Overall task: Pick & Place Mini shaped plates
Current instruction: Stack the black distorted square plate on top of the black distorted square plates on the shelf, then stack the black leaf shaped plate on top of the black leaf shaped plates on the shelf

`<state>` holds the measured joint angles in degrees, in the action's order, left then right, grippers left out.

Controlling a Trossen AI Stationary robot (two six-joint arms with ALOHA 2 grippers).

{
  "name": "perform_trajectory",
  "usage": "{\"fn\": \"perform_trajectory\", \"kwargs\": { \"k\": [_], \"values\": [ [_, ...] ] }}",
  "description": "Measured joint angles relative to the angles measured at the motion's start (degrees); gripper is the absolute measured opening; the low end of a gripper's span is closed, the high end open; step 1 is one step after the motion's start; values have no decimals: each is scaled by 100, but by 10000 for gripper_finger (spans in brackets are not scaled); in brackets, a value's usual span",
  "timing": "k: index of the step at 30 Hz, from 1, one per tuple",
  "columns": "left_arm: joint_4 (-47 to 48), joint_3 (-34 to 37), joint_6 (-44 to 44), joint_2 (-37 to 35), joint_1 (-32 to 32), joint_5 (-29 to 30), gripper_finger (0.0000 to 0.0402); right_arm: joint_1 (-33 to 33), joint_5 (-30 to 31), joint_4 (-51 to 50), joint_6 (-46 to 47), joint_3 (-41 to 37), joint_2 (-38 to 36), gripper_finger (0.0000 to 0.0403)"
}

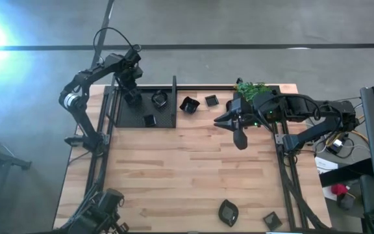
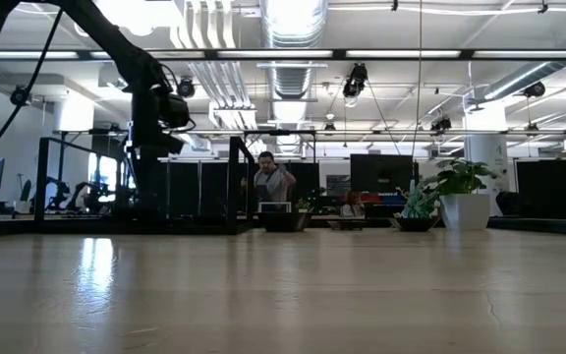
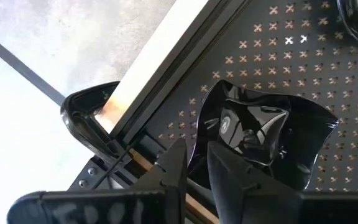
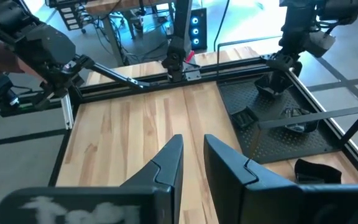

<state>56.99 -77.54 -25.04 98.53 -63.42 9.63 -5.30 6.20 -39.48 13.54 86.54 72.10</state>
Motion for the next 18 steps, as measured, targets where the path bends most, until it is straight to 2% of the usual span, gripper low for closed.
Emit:
{"fn": "perform_trajectory", "kwargs": {
  "k": [9,15,18],
  "values": [
    [50,-354,98,-220,59,93,57,-1,70,-2,2,0,0,61],
    [43,-731,149,-955,357,78,57,20,686,-26,262,0,0,61],
    [44,-807,267,-1482,693,34,53,38,800,-112,463,0,-4,61]
  ]
}}
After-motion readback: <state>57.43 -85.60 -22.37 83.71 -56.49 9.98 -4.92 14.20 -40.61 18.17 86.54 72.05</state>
